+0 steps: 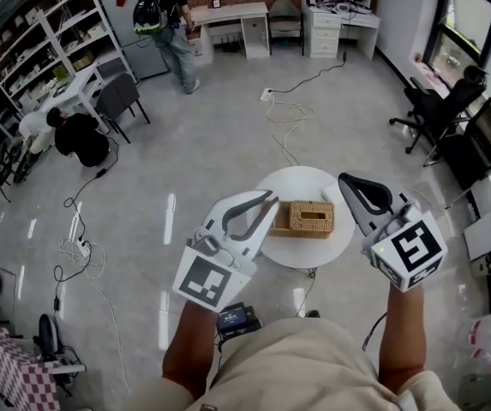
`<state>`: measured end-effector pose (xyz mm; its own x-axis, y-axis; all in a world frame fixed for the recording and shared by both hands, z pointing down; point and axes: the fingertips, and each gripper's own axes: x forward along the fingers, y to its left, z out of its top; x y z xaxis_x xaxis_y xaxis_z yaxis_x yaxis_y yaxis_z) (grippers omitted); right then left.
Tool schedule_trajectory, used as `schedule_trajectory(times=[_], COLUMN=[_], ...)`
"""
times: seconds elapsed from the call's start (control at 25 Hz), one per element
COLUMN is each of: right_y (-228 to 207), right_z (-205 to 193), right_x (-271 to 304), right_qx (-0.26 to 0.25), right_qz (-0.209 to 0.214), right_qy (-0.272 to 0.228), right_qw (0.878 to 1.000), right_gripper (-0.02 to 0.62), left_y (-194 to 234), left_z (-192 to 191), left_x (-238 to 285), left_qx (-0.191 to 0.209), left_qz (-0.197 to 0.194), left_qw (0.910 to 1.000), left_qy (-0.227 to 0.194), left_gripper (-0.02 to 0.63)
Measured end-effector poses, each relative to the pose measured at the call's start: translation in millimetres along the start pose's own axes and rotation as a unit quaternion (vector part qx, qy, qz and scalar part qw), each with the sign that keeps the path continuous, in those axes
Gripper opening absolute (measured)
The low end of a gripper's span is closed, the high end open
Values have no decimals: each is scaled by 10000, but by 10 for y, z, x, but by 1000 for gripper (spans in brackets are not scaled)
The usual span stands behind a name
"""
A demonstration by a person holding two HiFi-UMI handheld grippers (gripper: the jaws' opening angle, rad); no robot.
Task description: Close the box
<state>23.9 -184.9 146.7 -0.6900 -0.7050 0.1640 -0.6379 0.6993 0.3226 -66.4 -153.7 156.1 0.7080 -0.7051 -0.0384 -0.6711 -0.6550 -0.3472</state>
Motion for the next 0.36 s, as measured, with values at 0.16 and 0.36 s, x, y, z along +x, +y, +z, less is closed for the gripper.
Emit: schedule_trajectory(times=[0.16, 0.36], right_y=[54, 103], right_z=[21, -2], right_x=[3, -27], right_qx=[-11, -1], right_qz=[-19, -32], right_qy=[9, 57], right_qw=[10000, 10000], right_gripper=[-11, -11], left_y=[0, -41], left_z=[-10, -33], left_x=[-64, -108], left_qx=[-9, -21], left_qz=[-6, -6], left_qw=[10000, 10000], left_qy=[-25, -20], left_gripper=[34, 34])
